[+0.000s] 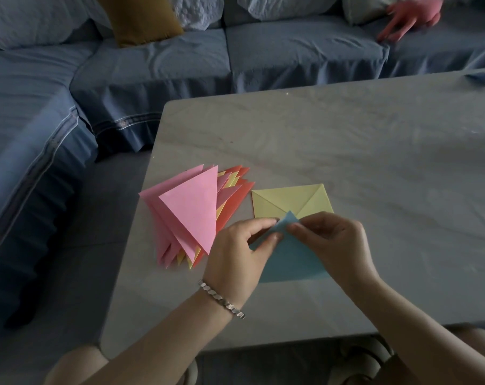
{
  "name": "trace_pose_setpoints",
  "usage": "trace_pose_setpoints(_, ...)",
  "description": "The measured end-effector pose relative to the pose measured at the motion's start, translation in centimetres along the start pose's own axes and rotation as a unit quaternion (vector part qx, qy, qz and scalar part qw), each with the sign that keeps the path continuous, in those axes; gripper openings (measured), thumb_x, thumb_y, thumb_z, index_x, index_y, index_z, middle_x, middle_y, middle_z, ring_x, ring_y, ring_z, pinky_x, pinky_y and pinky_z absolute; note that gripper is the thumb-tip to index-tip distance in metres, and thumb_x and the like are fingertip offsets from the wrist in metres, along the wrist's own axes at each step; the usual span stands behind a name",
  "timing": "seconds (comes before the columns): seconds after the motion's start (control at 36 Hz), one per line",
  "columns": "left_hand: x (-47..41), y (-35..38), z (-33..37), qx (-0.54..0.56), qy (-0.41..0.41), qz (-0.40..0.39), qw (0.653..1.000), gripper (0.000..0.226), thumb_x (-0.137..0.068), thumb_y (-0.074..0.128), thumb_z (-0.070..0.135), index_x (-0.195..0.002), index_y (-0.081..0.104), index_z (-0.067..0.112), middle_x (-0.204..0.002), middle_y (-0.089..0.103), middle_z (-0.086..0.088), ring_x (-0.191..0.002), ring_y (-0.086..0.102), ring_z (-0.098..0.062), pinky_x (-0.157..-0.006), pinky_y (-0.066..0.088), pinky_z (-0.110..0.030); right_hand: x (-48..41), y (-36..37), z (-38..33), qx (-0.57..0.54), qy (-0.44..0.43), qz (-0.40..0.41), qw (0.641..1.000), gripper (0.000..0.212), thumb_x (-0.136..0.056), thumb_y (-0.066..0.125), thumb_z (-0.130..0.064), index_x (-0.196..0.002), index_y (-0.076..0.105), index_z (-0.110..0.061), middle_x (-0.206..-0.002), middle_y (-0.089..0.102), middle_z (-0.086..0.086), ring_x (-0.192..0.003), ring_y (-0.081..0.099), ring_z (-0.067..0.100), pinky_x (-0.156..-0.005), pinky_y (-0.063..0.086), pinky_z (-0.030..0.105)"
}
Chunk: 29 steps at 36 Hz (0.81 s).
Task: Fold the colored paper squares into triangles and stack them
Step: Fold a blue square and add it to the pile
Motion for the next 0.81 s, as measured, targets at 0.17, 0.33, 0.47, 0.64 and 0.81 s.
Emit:
trace_pose_setpoints(0.17,0.0,-0.1,-0.1,0.017,-0.014,0.026,0.999,0.018,-0.078,0.069,0.009,-0.095,0.073,0.012,-0.092,0.072,0.003,-0.084,0.064,-0.004,-0.076,0.050,-0.012,0.2,0.2,-0.3,-0.039,0.001,0.007,0.999,0.021,-0.067,0.077,-0.007,-0.064,0.066,-0.023,-0.058,0.065,-0.017,-0.053,0.057,-0.002,-0.054,0.042,0.007)
trace_pose_setpoints(0.33,-0.2,-0.5,-0.1,0.055,-0.036,0.028,0.997,0.022,-0.076,0.071,0.005,-0.096,0.073,0.013,-0.087,0.071,0.008,-0.080,0.065,-0.001,-0.075,0.051,-0.013,0.2,0.1,-0.7,-0.091,0.006,-0.007,0.996,0.021,-0.068,0.074,0.001,-0.068,0.065,-0.017,-0.058,0.066,-0.015,-0.053,0.057,-0.004,-0.056,0.043,0.006)
trace_pose_setpoints(0.47,-0.2,-0.5,-0.2,0.080,-0.057,0.030,0.995,0.026,-0.073,0.073,0.002,-0.094,0.073,0.016,-0.077,0.066,0.019,-0.073,0.065,0.001,-0.073,0.052,-0.013,0.3,0.0,-1.0,-0.094,0.009,-0.004,0.996,0.023,-0.068,0.074,0.002,-0.063,0.066,-0.019,-0.056,0.066,-0.014,-0.052,0.057,-0.003,-0.055,0.043,0.007)
trace_pose_setpoints(0.64,-0.1,-0.6,-0.1,0.089,-0.047,0.040,0.994,0.028,-0.072,0.073,0.002,-0.095,0.073,0.018,-0.083,0.068,0.018,-0.079,0.066,0.002,-0.076,0.050,-0.012,0.4,0.0,-1.2,-0.106,0.011,0.002,0.994,0.025,-0.067,0.074,0.003,-0.063,0.067,-0.021,-0.053,0.064,-0.012,-0.050,0.055,-0.004,-0.054,0.042,0.006)
trace_pose_setpoints(0.81,0.0,-0.7,0.2,0.089,-0.035,0.032,0.995,0.027,-0.074,0.072,0.003,-0.096,0.072,0.019,-0.083,0.065,0.023,-0.079,0.063,0.008,-0.073,0.045,-0.004,0.4,-0.1,-1.2,-0.104,0.017,0.004,0.994,0.030,-0.066,0.075,0.000,-0.059,0.071,-0.029,-0.057,0.066,-0.009,-0.055,0.056,0.003,-0.057,0.046,0.010)
Point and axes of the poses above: each hand's wrist, its own x-axis away from the middle knuckle, its own y-axis out of the palm, z = x × y, the point moved 3 cm from there along -x, towards the middle knuckle
